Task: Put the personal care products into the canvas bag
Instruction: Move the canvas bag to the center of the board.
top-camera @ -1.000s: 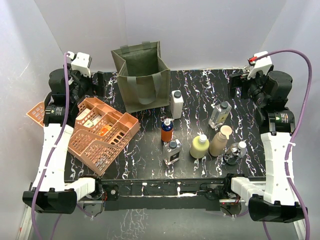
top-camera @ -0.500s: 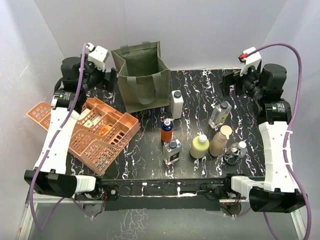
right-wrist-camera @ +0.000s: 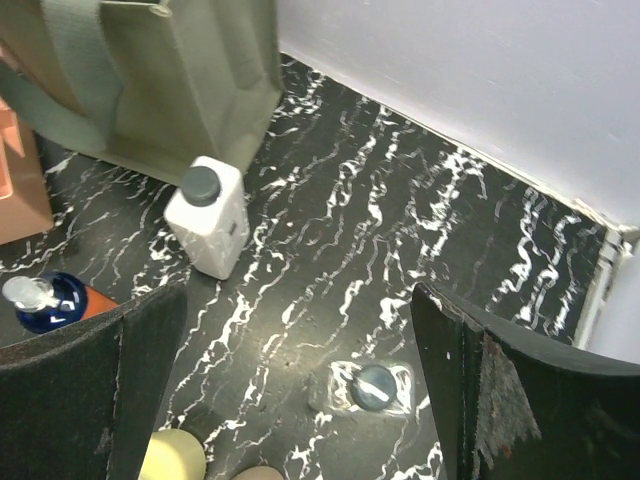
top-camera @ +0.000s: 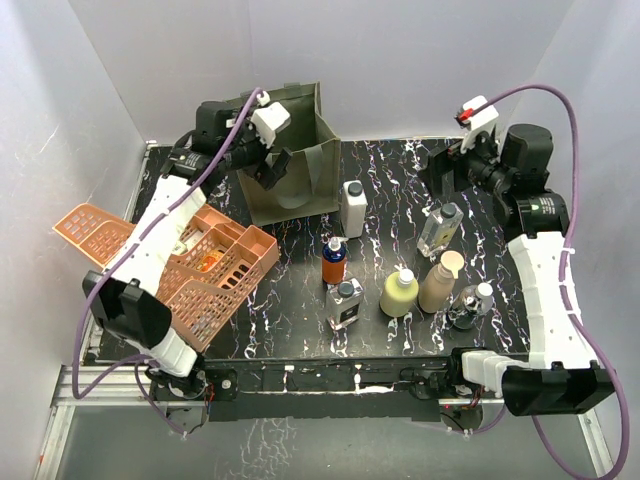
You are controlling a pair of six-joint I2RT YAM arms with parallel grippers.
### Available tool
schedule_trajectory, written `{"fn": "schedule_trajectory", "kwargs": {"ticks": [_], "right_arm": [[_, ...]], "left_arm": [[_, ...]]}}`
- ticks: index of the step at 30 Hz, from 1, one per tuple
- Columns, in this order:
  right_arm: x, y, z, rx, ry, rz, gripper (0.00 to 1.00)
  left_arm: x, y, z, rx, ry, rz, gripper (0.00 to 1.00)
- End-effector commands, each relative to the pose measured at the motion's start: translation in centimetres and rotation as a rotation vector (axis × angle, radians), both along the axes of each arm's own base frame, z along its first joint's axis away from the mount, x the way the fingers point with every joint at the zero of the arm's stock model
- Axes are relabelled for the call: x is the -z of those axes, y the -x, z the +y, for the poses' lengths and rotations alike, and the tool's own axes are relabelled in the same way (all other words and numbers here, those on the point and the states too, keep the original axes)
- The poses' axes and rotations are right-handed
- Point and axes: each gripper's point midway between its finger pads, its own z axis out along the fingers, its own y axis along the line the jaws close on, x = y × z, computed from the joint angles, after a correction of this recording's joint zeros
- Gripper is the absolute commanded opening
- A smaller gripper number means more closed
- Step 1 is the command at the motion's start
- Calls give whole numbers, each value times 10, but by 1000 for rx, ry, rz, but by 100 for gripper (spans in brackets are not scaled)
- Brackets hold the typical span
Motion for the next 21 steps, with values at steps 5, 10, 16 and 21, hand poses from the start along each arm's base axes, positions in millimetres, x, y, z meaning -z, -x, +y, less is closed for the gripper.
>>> {"fn": "schedule_trajectory", "kwargs": {"ticks": [5, 10, 16, 21], "right_arm": [[6, -19, 50, -56, 25, -59, 99], [39, -34, 87, -73, 40, -15, 98], [87, -56, 120, -47, 51, 52, 98], [124, -70, 140, -19, 53, 123, 98]], "left_arm": [[2, -11, -40, 111, 18, -8, 94], [15, -13, -49, 145, 19, 27, 84], [27, -6, -52, 159, 32, 59, 64], [22, -1, -51, 163, 42, 44, 54]]}}
